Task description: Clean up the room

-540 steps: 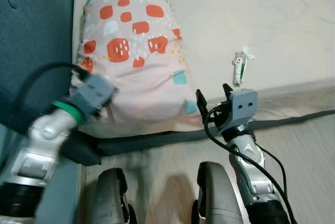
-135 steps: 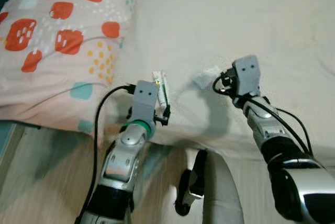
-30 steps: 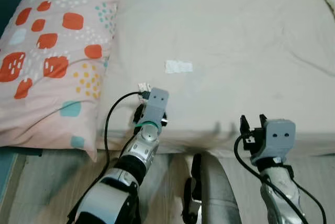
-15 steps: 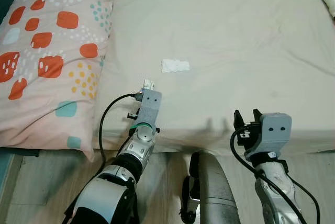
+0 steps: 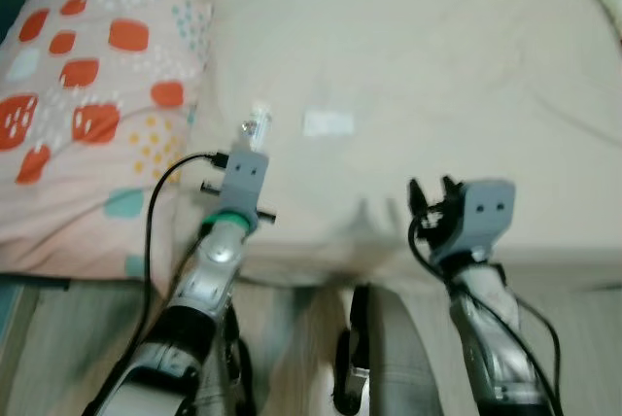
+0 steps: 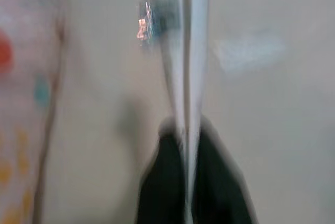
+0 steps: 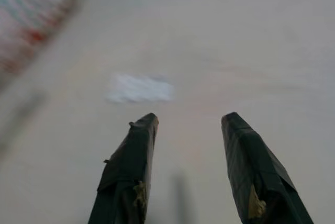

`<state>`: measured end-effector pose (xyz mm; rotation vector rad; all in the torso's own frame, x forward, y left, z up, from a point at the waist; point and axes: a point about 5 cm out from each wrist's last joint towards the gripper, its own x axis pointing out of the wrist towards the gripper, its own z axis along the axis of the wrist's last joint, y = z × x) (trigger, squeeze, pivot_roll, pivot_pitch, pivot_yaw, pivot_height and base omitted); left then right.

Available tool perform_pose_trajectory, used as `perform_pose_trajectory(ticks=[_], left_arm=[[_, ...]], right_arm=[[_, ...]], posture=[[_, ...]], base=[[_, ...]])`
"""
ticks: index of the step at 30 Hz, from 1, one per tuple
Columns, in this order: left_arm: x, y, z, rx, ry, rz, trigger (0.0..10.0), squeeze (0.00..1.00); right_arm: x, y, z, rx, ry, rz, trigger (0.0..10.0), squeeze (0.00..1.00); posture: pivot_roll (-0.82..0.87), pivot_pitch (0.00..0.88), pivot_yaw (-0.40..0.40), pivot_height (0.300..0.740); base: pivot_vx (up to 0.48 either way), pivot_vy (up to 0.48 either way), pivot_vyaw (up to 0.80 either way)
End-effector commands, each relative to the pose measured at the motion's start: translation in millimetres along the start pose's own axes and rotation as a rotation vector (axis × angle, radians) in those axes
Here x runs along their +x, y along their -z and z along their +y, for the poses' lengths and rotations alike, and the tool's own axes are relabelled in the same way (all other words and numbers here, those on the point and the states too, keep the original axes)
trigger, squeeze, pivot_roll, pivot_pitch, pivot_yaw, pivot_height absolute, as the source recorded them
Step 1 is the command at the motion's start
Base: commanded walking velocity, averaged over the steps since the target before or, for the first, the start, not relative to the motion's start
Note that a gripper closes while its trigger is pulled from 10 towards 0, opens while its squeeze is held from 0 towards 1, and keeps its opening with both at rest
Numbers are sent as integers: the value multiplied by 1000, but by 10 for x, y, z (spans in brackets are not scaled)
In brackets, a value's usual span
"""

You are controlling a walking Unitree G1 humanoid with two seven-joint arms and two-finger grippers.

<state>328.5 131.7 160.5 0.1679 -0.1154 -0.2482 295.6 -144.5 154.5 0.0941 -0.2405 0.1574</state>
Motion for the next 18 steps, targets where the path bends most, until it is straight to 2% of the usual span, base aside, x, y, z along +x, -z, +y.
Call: perform_pose_trajectory(ticks=[1, 3, 7, 10, 12, 14, 16, 18], left_arm=[[-127, -230, -101, -115, 186, -27, 10000, 0], [-166, -276, -112, -137, 222, -35, 10000, 0], [-180, -324, -116, -146, 224, -43, 10000, 0], [-121, -431, -142, -190, 148, -77, 10000, 0], [-121, -431, -142, -190, 148, -77, 10000, 0], [-62, -476, -158, -153, 74, -111, 10000, 0], [-62, -476, -158, -153, 74, -111, 10000, 0], [-63, -425, -132, -113, 42, -90, 10000, 0]], right_arm=[[-20, 22, 97, 77, -39, 11, 10000, 0], [-12, 17, 117, 91, -47, 6, 10000, 0], [-5, 26, 120, 76, -47, 11, 10000, 0], [-9, 68, 72, 37, -25, 13, 10000, 0], [-9, 68, 72, 37, -25, 13, 10000, 0], [-40, 76, -5, -2, -5, 4, 10000, 0], [-40, 76, -5, -2, -5, 4, 10000, 0], [-52, 63, -62, -26, 3, -1, 10000, 0]], posture=[[6, 181, 22, 610], [7, 176, 21, 610], [9, 161, 22, 610], [2, 122, 15, 620], [2, 122, 15, 620], [-12, 98, 11, 630], [-12, 98, 11, 630], [-27, 81, 15, 639]], base=[[0, 0, 0], [0, 0, 0], [0, 0, 0], [0, 0, 0], [0, 0, 0], [0, 0, 0], [0, 0, 0], [0, 0, 0]])
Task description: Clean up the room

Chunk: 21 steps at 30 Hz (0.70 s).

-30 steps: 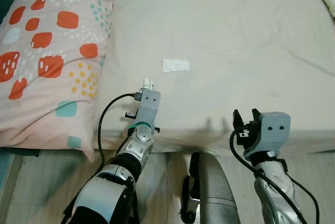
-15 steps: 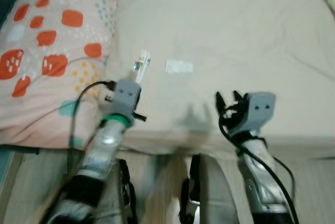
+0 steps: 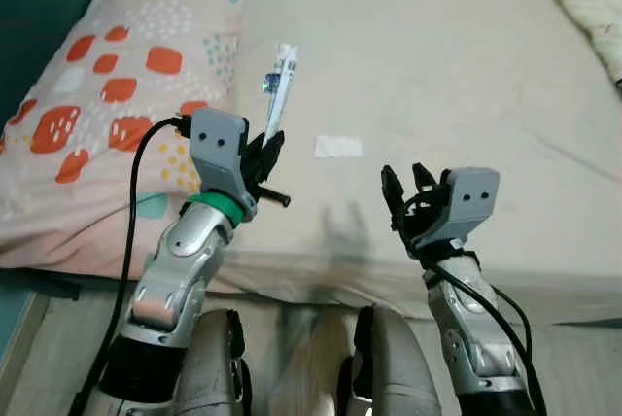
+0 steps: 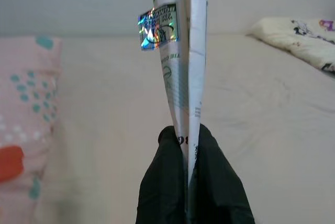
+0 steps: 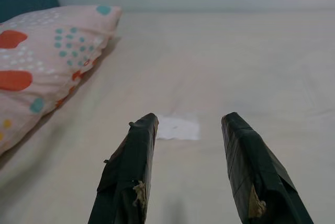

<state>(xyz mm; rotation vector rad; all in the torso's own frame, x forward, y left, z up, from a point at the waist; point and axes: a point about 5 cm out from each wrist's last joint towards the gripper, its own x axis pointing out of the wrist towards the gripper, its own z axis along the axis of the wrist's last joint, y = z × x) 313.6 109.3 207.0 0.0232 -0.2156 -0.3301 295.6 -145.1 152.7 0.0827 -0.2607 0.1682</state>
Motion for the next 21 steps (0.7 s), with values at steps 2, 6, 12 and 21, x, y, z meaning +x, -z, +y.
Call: perform_pose_trajectory(ticks=[2, 6, 12, 21], left_arm=[[-60, 81, 66, 23, -26, 60, 10000, 0], [-59, 124, 116, 16, -58, 101, 10000, 0], [-24, 146, 113, -6, -86, 112, 10000, 0], [37, 146, 61, -35, -86, 115, 10000, 0]], right_arm=[[-50, 39, -71, -16, 16, 17, 10000, 0], [-30, 34, -103, -19, 24, 15, 10000, 0], [-8, 60, -91, -19, 26, 14, 10000, 0], [-16, 96, -114, -20, 34, 22, 10000, 0]], posture=[[-27, 81, 15, 644], [-30, 70, 14, 664], [-25, 71, 11, 688], [-26, 70, 16, 723]], base=[[0, 0, 0], [0, 0, 0], [0, 0, 0], [0, 0, 0]])
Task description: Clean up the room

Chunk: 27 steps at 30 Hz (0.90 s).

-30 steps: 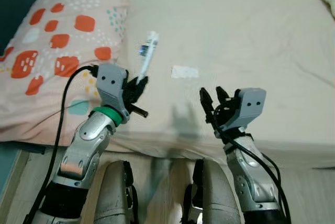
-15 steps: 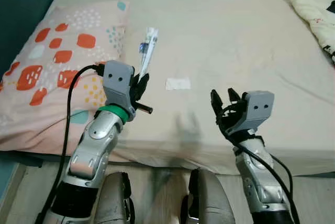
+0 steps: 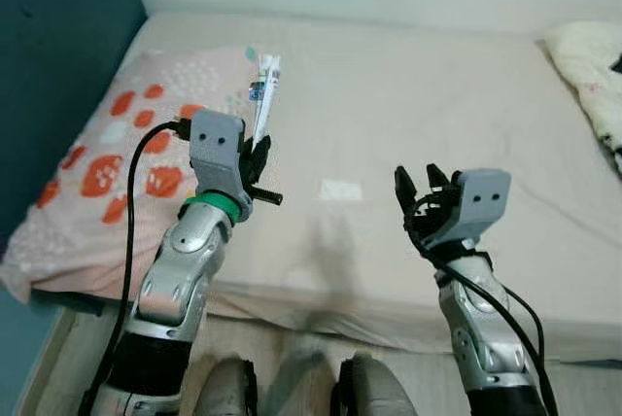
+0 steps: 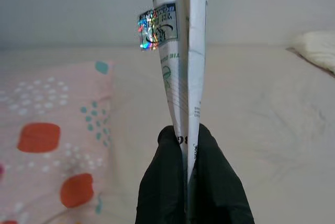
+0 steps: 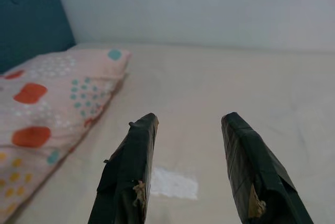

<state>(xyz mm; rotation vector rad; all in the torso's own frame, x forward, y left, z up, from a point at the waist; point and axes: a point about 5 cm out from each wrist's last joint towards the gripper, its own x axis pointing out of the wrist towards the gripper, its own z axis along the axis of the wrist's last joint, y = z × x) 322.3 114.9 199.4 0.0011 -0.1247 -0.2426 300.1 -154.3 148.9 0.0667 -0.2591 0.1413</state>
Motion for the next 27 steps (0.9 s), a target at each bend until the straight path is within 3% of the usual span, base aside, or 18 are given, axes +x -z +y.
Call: perform_pose_trajectory(ticks=[1, 27], left_arm=[[2, 54, -21, -6, 4, 27, 10000, 0], [49, 72, 0, 17, -50, 26, 10000, 0]], right_arm=[[-32, 59, -16, -2, 11, 20, 10000, 0], [35, 145, 65, 41, 43, 9, 10000, 0]], posture=[[-27, 70, 16, 727], [-11, 70, 24, 740]], base=[[0, 0, 0], [0, 0, 0]])
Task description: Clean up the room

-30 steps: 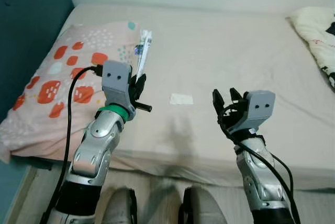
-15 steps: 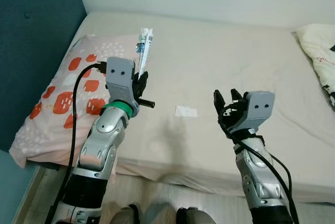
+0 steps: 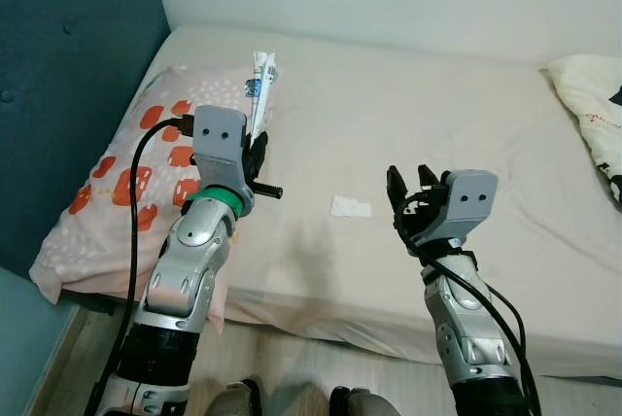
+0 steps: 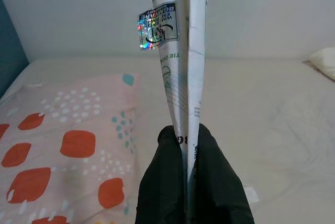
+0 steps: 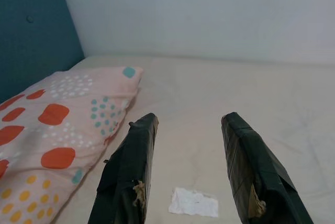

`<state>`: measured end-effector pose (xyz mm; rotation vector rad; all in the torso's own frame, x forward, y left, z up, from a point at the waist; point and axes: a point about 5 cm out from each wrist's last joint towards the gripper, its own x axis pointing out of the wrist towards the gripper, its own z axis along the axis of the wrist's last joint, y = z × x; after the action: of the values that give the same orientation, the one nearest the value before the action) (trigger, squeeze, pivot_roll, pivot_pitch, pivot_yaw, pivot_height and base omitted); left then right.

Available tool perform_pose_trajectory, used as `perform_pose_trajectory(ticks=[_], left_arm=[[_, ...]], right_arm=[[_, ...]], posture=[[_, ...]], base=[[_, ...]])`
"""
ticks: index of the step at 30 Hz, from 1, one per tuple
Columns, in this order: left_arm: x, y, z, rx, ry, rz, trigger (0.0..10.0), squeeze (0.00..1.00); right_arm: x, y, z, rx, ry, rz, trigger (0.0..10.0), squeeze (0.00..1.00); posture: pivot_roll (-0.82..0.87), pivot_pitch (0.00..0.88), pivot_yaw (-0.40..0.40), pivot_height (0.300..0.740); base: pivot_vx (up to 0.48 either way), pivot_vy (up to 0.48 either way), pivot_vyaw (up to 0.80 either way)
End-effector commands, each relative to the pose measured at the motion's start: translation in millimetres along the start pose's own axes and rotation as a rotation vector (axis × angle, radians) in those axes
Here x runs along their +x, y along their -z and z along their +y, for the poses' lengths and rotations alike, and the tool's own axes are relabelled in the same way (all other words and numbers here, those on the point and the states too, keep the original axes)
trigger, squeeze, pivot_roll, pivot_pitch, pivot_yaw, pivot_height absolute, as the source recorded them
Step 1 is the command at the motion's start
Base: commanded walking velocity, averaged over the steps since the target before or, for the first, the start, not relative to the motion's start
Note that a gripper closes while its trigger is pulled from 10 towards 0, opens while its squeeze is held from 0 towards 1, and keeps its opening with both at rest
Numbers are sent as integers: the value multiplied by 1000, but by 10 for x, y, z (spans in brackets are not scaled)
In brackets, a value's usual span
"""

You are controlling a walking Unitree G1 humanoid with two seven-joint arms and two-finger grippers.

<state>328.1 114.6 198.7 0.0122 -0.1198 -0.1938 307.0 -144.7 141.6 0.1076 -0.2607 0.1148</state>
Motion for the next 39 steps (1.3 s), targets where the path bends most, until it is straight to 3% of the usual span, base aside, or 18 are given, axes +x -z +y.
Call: perform_pose_trajectory(ticks=[1, 13, 39], left_arm=[[-6, 56, -9, 8, -4, 18, 10000, 0], [-6, 51, -9, 16, -8, 14, 10000, 0], [-13, 56, -11, 15, -7, 20, 10000, 0]], right_arm=[[-21, 49, -20, 4, 13, 12, 10000, 0], [-19, 58, -15, 7, 13, 11, 10000, 0], [-18, 78, -29, 12, 25, 15, 10000, 0]], posture=[[-12, 70, 24, 740], [-10, 70, 24, 740], [-8, 74, 28, 740]], base=[[0, 0, 0], [-21, 0, 0], [-368, 0, 0]])
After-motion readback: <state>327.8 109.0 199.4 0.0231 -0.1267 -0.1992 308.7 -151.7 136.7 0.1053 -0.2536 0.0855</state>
